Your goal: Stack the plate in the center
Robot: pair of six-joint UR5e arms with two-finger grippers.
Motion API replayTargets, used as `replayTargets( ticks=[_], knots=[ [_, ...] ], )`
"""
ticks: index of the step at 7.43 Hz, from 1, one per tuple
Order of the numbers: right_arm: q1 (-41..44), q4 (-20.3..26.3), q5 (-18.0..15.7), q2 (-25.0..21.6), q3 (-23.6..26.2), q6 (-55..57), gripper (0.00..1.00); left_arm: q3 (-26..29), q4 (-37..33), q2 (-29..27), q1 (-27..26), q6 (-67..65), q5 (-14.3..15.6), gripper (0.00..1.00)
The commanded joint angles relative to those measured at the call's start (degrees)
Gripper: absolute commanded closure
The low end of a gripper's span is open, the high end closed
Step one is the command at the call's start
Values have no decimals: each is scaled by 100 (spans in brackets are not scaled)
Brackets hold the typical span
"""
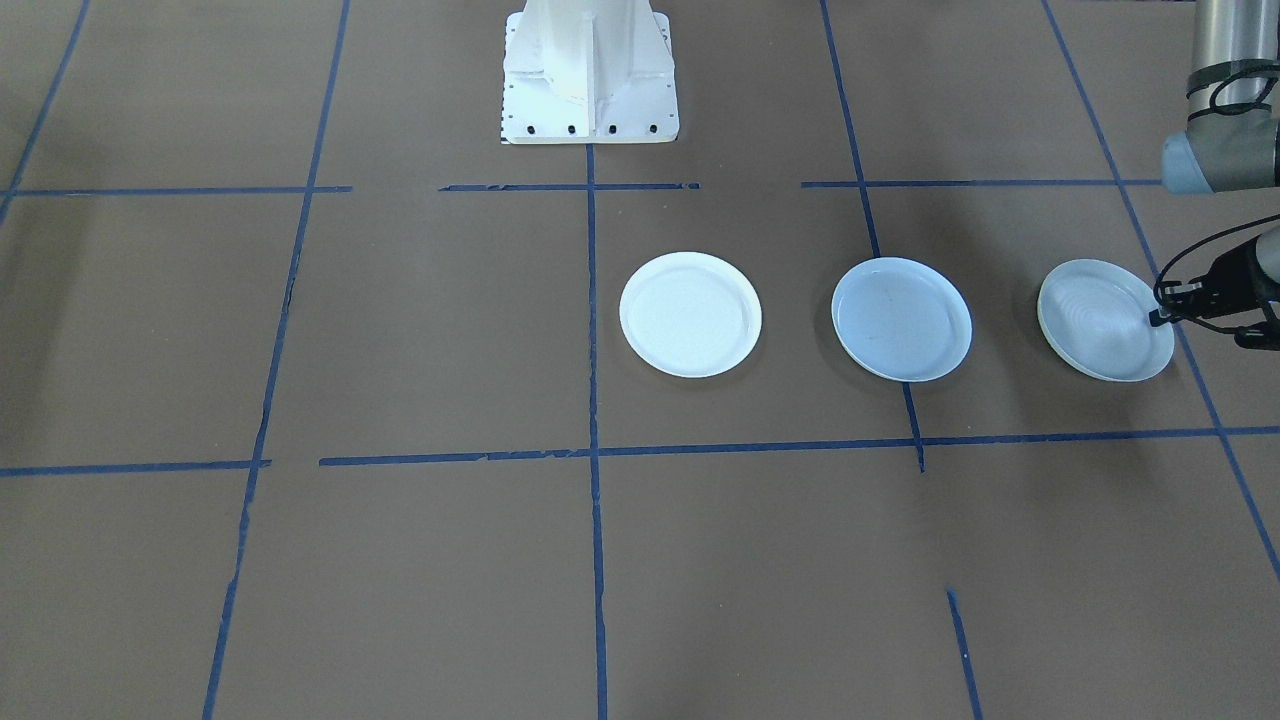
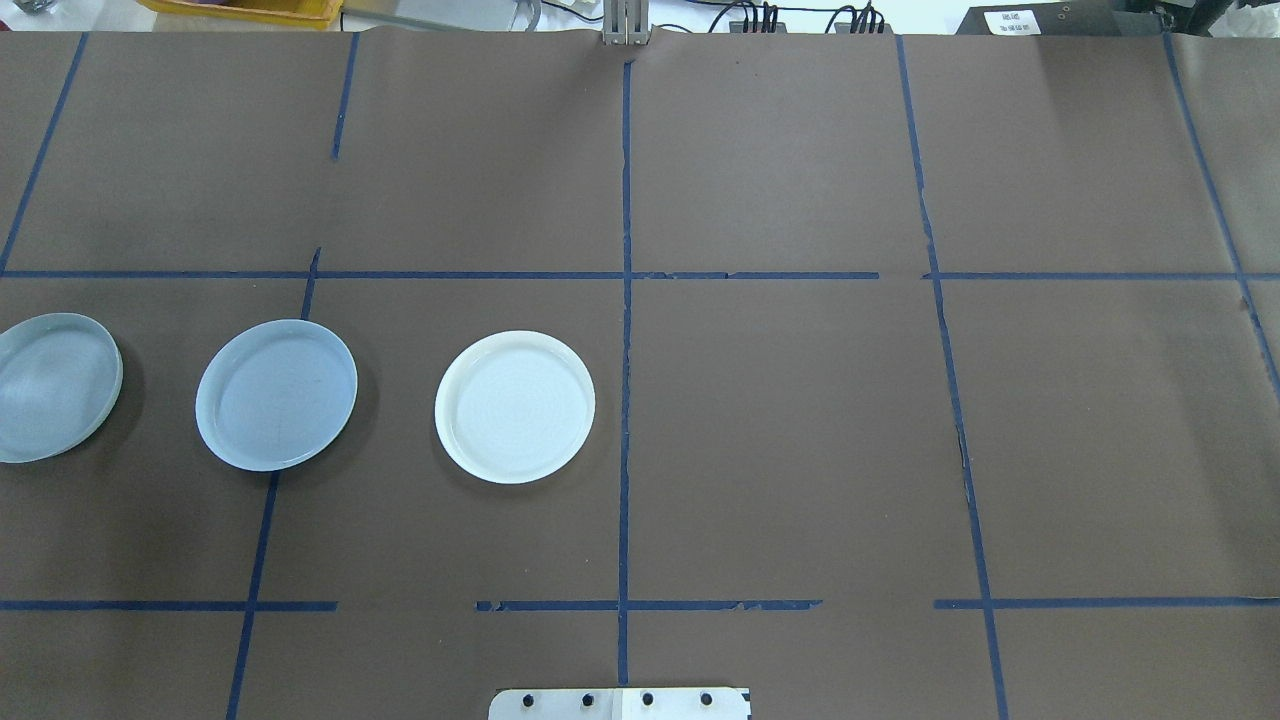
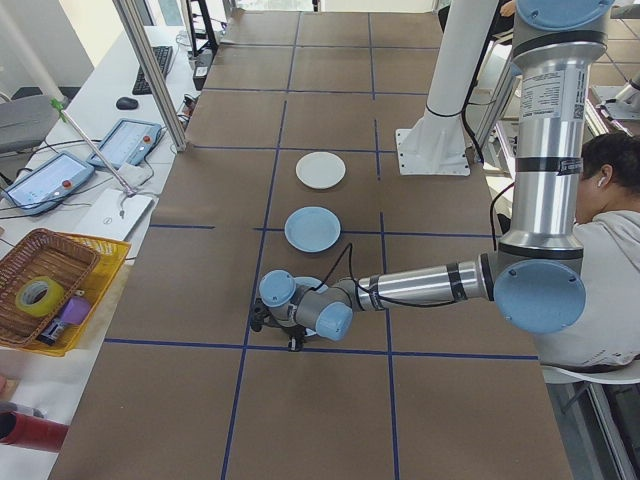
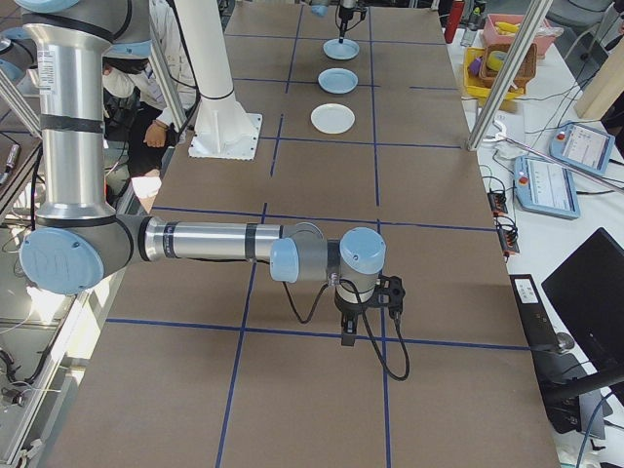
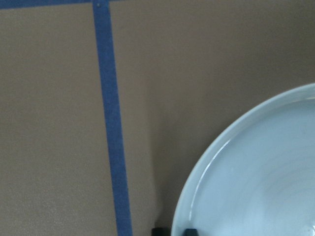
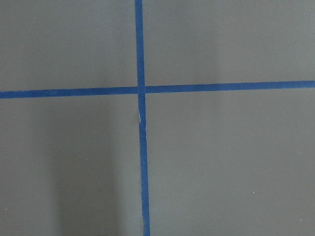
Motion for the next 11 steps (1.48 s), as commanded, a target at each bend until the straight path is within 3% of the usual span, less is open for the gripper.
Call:
replayTargets(
  ticks=[1, 3, 4, 6, 8, 9, 11],
  knots=[
    [-3, 0, -6, 0, 0, 3, 0, -9, 40, 20, -9, 21, -652, 100],
    [-3, 0, -6, 0, 0, -5, 0, -18, 31, -6, -175, 47, -1066, 100],
    [6, 0, -6, 0, 0, -5, 0, -53, 31, -49, -524, 47, -1356, 100],
    [-3, 0, 3, 0, 0, 3, 0, -385, 57, -15, -816, -31, -1726, 100],
    [-3, 0, 3, 0, 0, 3, 0, -921, 110, -76, -783, -1298, -1597, 100],
    [-3, 0, 3, 0, 0, 3, 0, -1237, 84, -68, -635, -1907, -1387, 100],
    [-3, 0, -6, 0, 0, 3, 0, -1398, -212, -24, 102, -2787, -966, 100]
  ],
)
